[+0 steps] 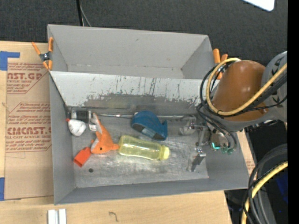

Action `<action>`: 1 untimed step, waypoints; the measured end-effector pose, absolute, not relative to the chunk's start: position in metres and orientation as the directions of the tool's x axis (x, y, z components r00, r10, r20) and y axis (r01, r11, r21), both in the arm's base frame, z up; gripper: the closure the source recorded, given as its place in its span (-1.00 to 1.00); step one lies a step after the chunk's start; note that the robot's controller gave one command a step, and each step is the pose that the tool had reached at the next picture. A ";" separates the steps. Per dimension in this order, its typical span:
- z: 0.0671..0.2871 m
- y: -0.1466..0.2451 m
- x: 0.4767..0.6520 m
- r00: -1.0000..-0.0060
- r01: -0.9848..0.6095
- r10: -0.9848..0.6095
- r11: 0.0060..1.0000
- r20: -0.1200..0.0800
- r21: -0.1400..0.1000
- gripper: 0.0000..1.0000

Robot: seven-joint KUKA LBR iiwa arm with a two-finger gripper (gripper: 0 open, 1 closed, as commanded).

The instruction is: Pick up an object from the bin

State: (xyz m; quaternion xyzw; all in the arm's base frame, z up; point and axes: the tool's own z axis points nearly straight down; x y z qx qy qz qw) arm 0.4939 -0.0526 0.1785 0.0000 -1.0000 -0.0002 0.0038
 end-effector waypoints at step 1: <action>0.182 -0.052 0.496 -1.000 -0.001 -0.001 1.000 -0.001 0.000 -1.00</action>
Offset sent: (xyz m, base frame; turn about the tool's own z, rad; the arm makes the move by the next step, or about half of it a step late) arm -0.0086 0.0625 -0.1085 0.1158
